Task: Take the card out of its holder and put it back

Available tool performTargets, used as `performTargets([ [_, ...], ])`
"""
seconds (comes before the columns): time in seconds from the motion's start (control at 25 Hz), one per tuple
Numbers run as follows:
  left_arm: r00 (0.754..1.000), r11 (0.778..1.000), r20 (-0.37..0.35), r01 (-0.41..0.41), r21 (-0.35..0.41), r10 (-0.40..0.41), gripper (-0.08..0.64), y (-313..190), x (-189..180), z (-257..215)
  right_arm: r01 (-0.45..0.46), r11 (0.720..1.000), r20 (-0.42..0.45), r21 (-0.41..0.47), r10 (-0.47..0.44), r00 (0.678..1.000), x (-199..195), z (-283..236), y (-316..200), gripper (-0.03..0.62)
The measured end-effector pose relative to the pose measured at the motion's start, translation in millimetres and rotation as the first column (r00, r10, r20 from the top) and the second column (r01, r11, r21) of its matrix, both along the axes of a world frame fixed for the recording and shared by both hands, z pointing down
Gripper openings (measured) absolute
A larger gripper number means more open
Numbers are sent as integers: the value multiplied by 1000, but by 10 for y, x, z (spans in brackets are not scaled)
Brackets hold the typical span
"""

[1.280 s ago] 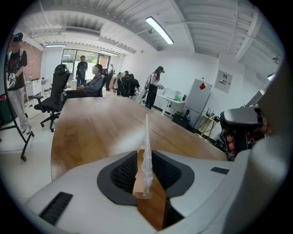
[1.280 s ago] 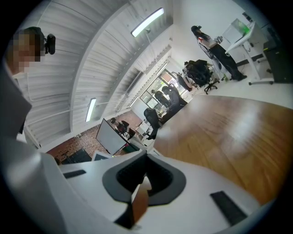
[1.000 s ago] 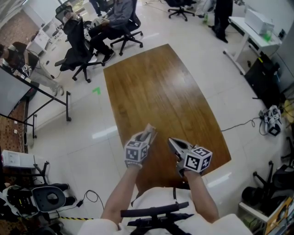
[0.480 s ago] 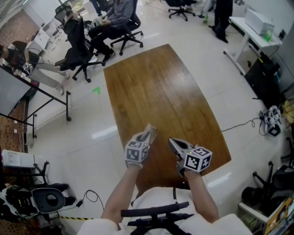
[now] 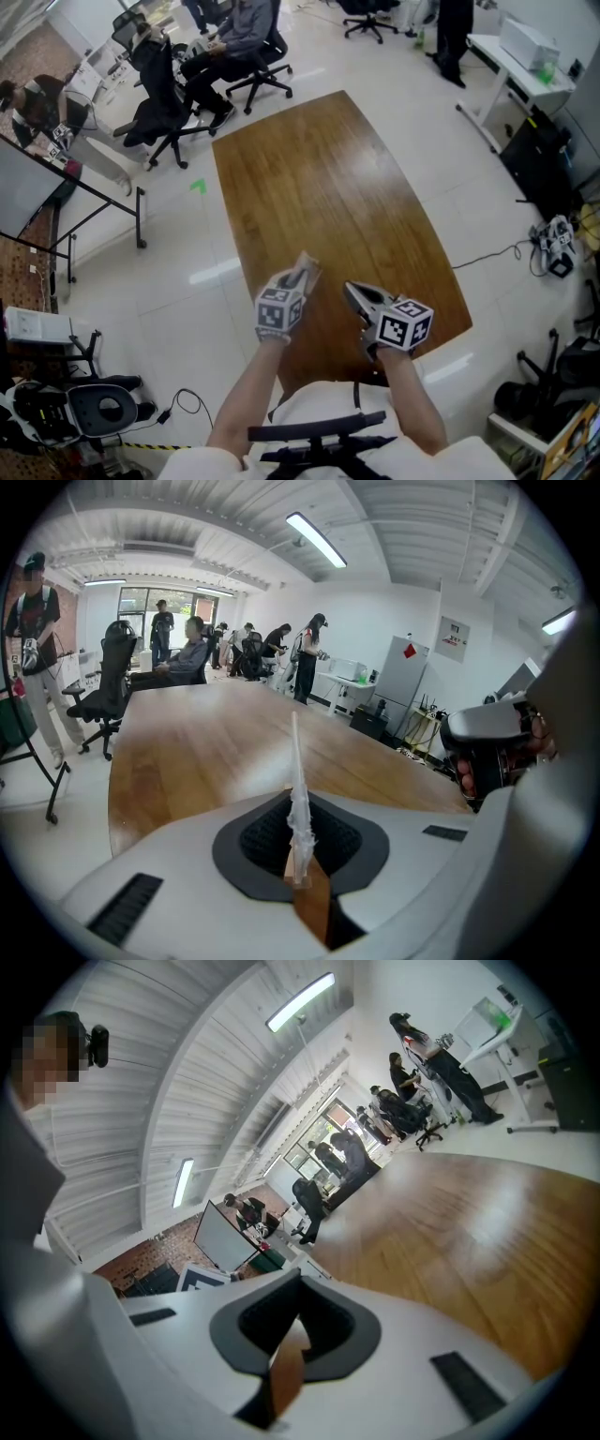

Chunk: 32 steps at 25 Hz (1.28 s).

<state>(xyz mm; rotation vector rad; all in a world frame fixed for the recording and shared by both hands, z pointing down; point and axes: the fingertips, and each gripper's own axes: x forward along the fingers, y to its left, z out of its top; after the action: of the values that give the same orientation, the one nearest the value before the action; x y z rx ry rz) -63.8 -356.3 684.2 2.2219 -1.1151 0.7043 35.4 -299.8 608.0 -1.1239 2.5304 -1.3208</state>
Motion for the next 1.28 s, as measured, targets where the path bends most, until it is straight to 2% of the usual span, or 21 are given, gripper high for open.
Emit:
performTargets([
  [0.52, 1000, 998, -4, 9, 63, -9, 15, -16, -36, -374, 10, 1000, 16, 14, -10, 1000, -55, -125, 25, 3],
  [0.76, 999, 993, -20, 43, 109, -41, 15, 8, -86, -641, 27, 999, 11, 38, -27, 1000, -70, -288, 60, 3],
  [1.0, 984, 978, -134, 137, 157, -116, 15, 156, -256, -1049, 41, 997, 4, 66, -42, 999, -135, -404, 166, 3],
  [1.28, 948, 958, -251, 238, 159, -194, 15, 793, -571, -1304, 96, 990, -48, 99, -91, 995, -379, -669, 568, 3],
])
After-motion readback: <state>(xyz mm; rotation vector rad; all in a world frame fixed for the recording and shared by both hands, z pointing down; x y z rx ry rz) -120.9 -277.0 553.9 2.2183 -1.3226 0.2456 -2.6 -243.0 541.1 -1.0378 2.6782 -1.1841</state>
